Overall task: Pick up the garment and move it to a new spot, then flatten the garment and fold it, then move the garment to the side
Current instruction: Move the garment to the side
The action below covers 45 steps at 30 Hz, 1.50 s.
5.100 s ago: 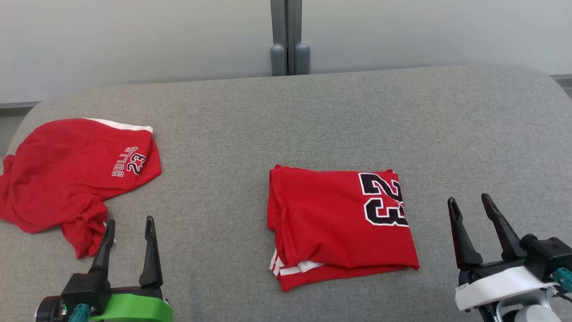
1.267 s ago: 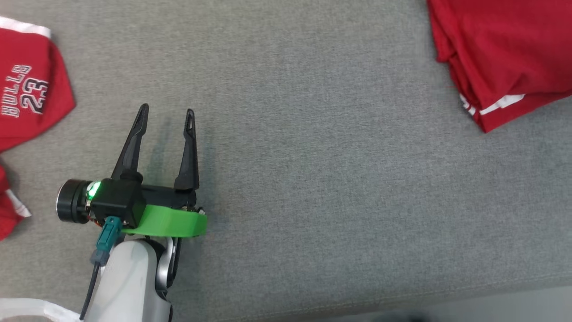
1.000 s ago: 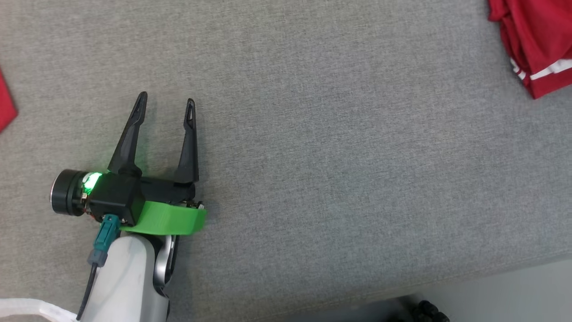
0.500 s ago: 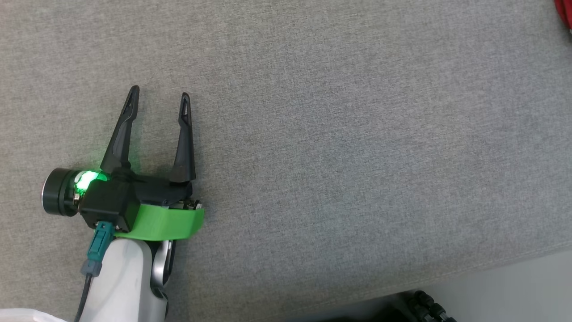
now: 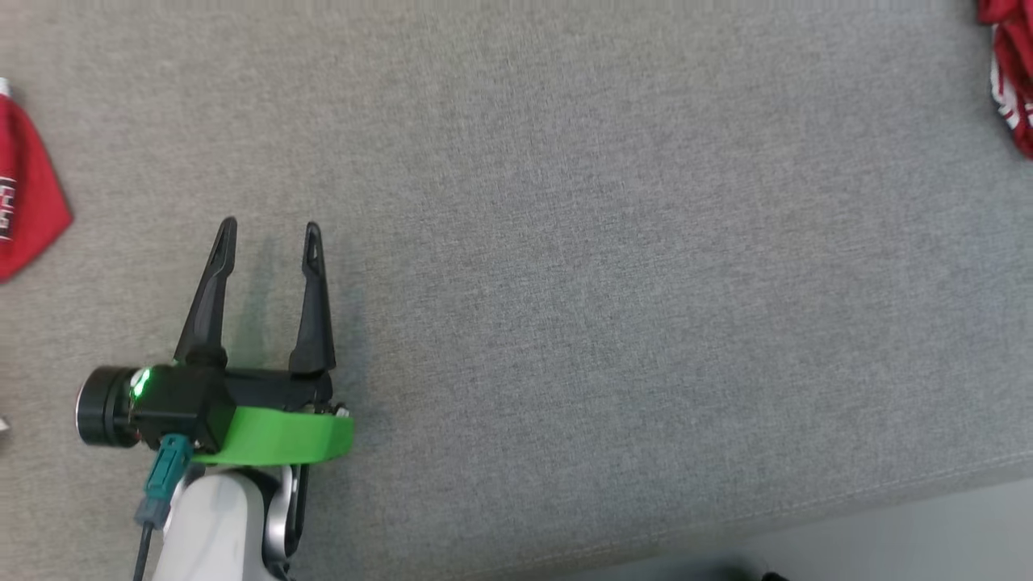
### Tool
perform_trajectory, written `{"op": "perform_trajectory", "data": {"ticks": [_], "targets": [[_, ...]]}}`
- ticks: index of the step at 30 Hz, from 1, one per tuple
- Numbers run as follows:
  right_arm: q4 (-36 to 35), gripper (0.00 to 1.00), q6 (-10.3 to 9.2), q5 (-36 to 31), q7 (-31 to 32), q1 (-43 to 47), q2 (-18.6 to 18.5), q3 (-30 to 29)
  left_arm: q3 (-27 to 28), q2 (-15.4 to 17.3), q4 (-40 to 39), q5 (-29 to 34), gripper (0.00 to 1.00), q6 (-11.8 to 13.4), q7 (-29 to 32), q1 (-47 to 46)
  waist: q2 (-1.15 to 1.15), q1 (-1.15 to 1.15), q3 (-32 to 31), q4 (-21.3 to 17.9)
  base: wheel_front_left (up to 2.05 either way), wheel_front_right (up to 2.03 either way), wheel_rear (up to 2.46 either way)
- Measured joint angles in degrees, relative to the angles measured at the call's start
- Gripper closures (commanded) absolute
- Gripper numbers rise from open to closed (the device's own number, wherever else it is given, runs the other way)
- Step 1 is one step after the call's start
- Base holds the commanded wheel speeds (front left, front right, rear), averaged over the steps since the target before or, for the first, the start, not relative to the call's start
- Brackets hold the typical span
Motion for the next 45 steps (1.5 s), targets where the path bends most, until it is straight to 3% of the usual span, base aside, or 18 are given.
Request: {"op": "perform_trajectory", "data": {"ticks": [12,23,33,45], "targets": [[-8.0,0.00,0.00,-1.4,-2.4,12.4,12.2,-0.7,4.0,-0.1,1.1,-1.6,0.00,-0.1,0.0,7.8,0.00,-0.01,-11.5,2.0,0.00,0.00,0.00],[-18.2,0.00,0.00,-4.0,-2.5,31.0,21.1,-9.2,5.5,-0.3,3.4,-2.9,0.00,-0.8,0.0,11.8,0.00,-0.01,-20.1,4.3,0.00,0.00,0.00],[-26.9,0.00,0.00,-5.9,-2.6,48.1,29.2,-17.1,7.0,-0.3,4.6,-2.1,0.00,-1.6,0.0,12.9,0.00,-0.01,-23.6,6.4,0.00,0.00,0.00],[-32.0,0.00,-0.01,-8.4,-2.6,59.6,35.4,-22.4,7.8,-0.3,6.5,-1.7,0.00,-2.6,0.0,13.2,0.00,-0.01,-26.6,7.3,0.00,0.00,0.00]]}}
